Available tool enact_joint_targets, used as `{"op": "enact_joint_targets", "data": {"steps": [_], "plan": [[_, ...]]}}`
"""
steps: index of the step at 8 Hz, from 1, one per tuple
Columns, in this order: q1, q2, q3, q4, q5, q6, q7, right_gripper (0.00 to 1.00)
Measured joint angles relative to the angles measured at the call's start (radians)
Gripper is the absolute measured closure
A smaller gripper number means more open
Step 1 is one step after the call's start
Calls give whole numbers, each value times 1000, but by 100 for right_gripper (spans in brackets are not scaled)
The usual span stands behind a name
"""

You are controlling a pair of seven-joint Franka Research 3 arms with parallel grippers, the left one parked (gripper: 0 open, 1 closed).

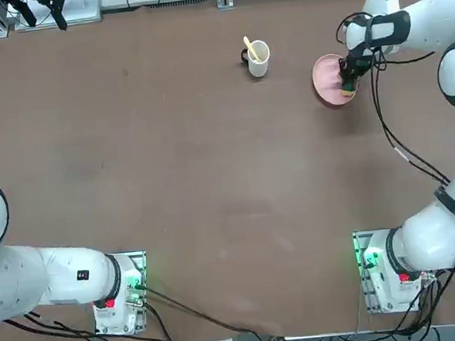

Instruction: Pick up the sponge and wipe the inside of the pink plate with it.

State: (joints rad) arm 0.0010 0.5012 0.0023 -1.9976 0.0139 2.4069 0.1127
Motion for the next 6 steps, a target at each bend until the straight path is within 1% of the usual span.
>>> {"op": "enact_joint_targets", "data": {"steps": [2,3,6], "plan": [[7,26,9,41,0,4,0,91],[26,40,14,65,1,7,13,91],[135,67,22,112,1,11,174,91]]}}
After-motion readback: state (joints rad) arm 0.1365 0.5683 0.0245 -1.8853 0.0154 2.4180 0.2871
